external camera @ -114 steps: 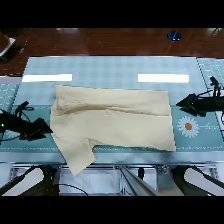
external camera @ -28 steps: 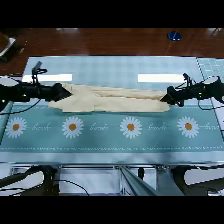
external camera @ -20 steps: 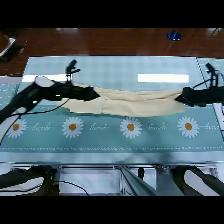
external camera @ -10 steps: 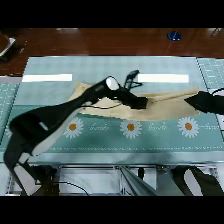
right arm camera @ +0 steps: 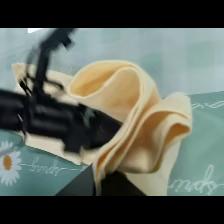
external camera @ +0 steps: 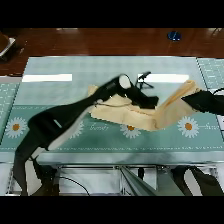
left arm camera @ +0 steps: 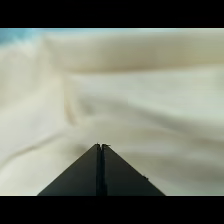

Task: Fold the shirts.

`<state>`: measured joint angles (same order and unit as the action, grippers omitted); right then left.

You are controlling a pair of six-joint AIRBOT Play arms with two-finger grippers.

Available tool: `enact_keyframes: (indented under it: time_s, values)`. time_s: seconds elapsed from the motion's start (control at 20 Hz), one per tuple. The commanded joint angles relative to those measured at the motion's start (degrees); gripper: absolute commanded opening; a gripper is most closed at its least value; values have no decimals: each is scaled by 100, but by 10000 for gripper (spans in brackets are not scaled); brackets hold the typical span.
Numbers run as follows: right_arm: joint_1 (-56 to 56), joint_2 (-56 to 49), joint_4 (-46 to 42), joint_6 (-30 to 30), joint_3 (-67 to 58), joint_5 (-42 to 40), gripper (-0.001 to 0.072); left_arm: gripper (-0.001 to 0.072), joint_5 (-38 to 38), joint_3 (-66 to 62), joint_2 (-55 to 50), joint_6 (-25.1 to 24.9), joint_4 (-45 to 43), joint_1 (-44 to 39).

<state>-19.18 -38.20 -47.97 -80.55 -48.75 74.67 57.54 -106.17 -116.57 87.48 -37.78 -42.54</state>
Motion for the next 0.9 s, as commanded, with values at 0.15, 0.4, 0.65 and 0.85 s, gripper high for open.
enact_keyframes:
  time_s: [0.15, 0.4, 0.65, 0.85]
  values:
    - [844, -153, 905, 221, -332, -188, 20, 17, 750, 505, 1606, 31, -1327, 2271]
    - [2870, -1733, 723, -107, -1508, -1241, 20, 18, 61, 3416, 4463, -461, -1690, 3587]
    - [4577, -4227, 588, -260, -2741, -2186, 21, 18, -645, 6229, 7289, -468, -1663, 3821]
    - [5049, -5919, 629, -404, -3950, -2205, 21, 18, -647, 7283, 8279, -118, -1663, 3818]
